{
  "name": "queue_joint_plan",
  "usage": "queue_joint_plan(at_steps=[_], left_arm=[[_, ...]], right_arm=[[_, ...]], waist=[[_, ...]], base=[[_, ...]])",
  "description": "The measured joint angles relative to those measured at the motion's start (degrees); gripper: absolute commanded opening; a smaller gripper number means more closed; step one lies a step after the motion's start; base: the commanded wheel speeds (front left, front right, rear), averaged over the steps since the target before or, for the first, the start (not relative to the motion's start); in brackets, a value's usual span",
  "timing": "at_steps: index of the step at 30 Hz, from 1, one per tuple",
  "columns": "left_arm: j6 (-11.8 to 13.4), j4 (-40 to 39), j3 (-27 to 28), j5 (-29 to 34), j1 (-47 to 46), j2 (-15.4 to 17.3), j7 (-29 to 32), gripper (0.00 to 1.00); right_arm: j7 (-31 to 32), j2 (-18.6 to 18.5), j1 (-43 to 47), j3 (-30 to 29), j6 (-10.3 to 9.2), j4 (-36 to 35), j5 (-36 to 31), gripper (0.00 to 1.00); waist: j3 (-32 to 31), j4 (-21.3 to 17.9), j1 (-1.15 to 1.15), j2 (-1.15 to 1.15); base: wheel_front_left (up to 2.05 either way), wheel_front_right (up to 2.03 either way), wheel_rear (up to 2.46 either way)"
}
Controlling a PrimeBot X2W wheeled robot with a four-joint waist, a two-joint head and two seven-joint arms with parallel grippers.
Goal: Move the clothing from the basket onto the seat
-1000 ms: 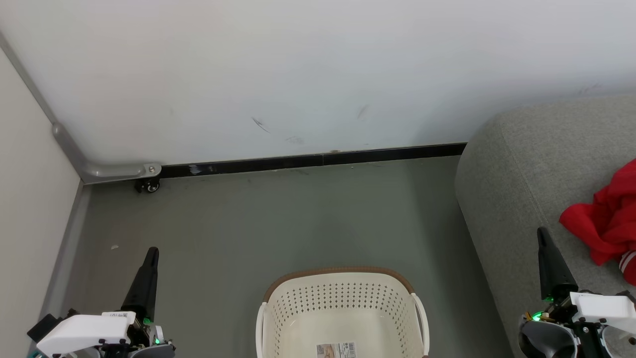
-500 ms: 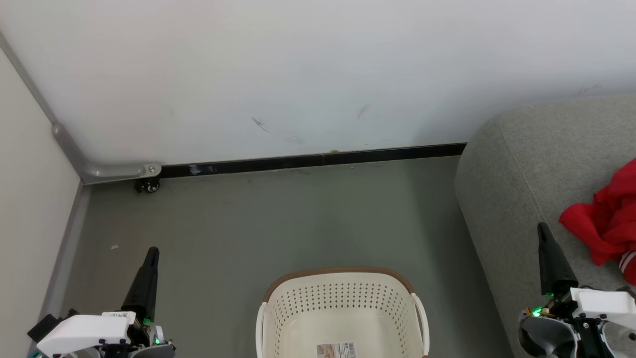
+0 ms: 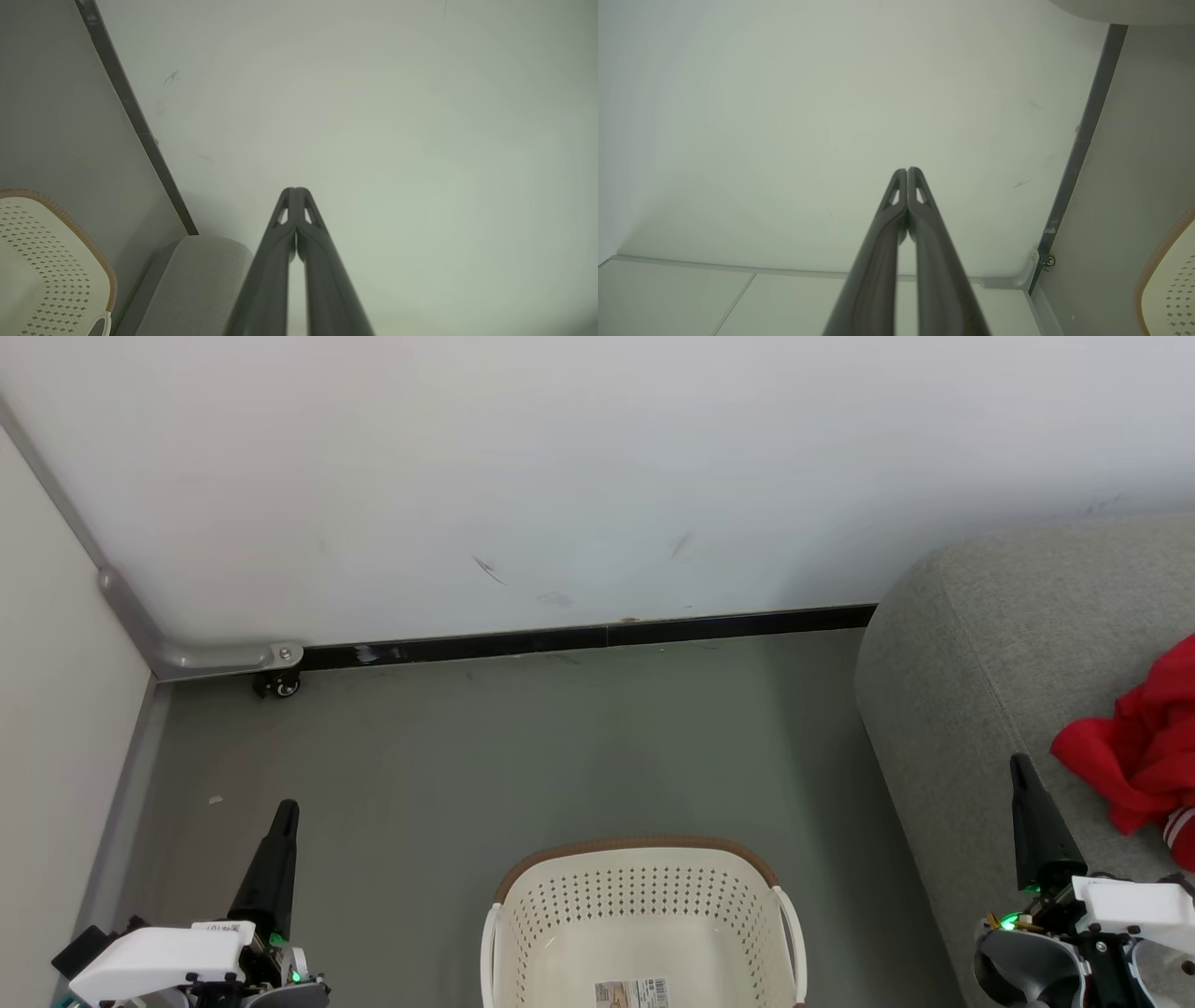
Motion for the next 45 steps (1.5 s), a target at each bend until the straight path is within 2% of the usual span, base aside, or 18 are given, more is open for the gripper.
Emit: queue_joint_plan(at_steps=[45], left_arm=[[-0.05,0.27,0.00,0.00,0.00,0.00,0.00,0.00]], right_arm=[[0.01,0.01,0.00,-0.19,0.00,0.04,-0.01,0.00]], waist=[[0.00,0.00,-0.01,0.00]], base=[[0.00,0.00,0.00]])
